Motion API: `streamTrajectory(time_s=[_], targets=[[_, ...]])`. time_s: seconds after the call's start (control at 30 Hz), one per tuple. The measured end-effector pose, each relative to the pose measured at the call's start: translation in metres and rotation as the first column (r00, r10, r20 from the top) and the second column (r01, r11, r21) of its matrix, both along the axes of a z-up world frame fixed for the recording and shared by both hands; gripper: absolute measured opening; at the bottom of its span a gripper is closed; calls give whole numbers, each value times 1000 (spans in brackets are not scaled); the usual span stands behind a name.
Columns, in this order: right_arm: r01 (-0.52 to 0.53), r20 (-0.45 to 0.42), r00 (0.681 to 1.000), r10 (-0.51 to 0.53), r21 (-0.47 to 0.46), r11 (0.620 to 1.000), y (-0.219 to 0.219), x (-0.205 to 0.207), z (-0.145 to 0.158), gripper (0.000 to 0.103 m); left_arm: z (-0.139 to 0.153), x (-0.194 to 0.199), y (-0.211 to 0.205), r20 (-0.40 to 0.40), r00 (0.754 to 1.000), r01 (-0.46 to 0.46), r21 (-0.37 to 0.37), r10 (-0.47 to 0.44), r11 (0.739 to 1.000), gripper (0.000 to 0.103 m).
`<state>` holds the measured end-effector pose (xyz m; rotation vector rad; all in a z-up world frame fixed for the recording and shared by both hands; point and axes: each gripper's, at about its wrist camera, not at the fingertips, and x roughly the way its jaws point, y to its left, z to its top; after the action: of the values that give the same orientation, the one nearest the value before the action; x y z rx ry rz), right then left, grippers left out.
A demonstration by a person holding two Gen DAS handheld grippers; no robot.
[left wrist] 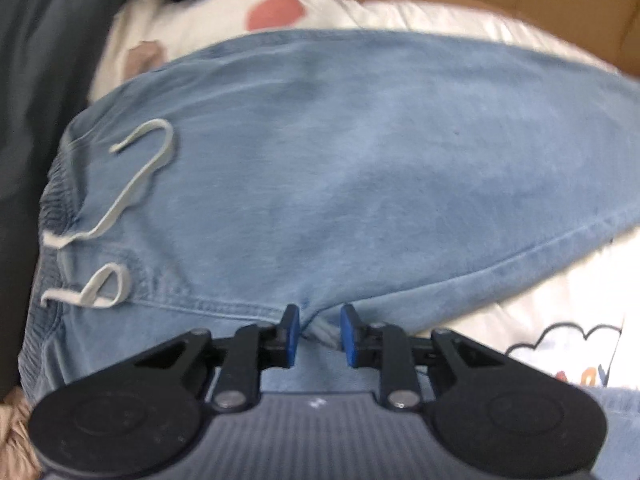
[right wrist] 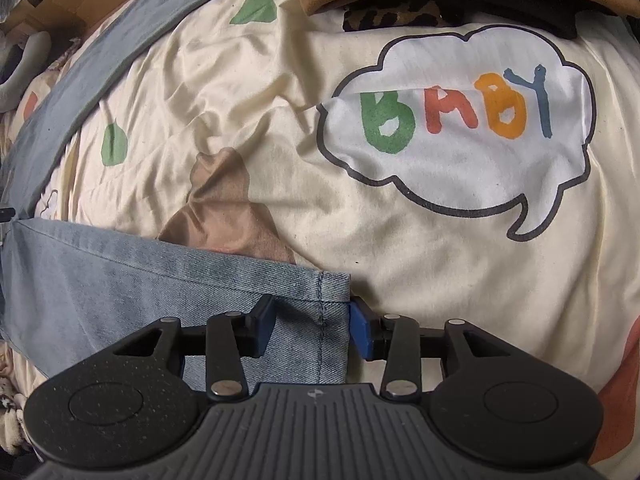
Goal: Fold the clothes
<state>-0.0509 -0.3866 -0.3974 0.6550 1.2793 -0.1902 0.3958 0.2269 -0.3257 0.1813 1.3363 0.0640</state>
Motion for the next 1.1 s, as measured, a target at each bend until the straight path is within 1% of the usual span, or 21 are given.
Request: streamTrajectory(time_s=[0.07,0.2,0.27,0.37,0.4,0.47,0.53,0.57,0.6,0.67,0.77,0.87,0.93,0.97,1.03,1.07,1.1], targets=[[-1,1,1000,1,-3,1000,0,0,0,47,-7,7,-8,-54,998,37,21,-36,999,34],[-7,13,1000,8,-21,1000,2,3,3,47,-24,14,-22,-159,982,119,83,-105,989,36],[-20,19,1000,21,-37,999,2,5,6,47,-31,15,-25,-192,974,140,106,-118,984,37],[-39,26,999,40,-54,998,7,6,12,47,-44,15,-29,-266,953,193,152,-148,969,38],[-41,26,999,43,-55,998,8,6,12,47,-47,15,-30,-283,947,206,162,-154,965,38],[-47,27,998,49,-56,997,10,6,11,46,-49,17,-31,-292,946,200,179,-142,963,25],[-44,19,999,46,-62,997,16,13,5,36,-46,18,-29,-279,952,182,184,-126,966,19],[-39,11,999,40,-68,997,20,19,0,18,-42,18,-27,-264,958,163,177,-113,971,16],[-36,-4,999,36,-84,996,19,19,-1,12,-37,18,-24,-248,964,144,169,-99,975,16],[-22,3,1000,22,-64,998,15,16,-3,11,-26,17,-15,-212,975,95,136,-65,986,14],[-30,0,1000,30,-68,997,16,15,-3,8,-10,13,1,-167,986,15,76,-2,997,14],[-37,-5,999,36,-74,997,16,14,-2,8,3,7,22,-127,987,-103,-12,101,995,14],[-39,-8,999,38,-78,996,17,15,-2,8,8,2,37,-107,978,-187,-79,178,979,14],[-39,-8,999,38,-79,996,17,15,-2,7,10,-1,46,-98,970,-235,-121,224,965,14],[-38,-7,999,37,-78,996,15,11,-1,7,12,-8,63,-86,946,-323,-202,312,924,14],[-36,-7,999,36,-76,996,15,11,-1,7,12,-11,67,-85,935,-354,-234,343,906,14],[-35,-8,999,34,-75,997,15,10,-1,6,11,-10,62,-85,936,-352,-245,342,903,15]])
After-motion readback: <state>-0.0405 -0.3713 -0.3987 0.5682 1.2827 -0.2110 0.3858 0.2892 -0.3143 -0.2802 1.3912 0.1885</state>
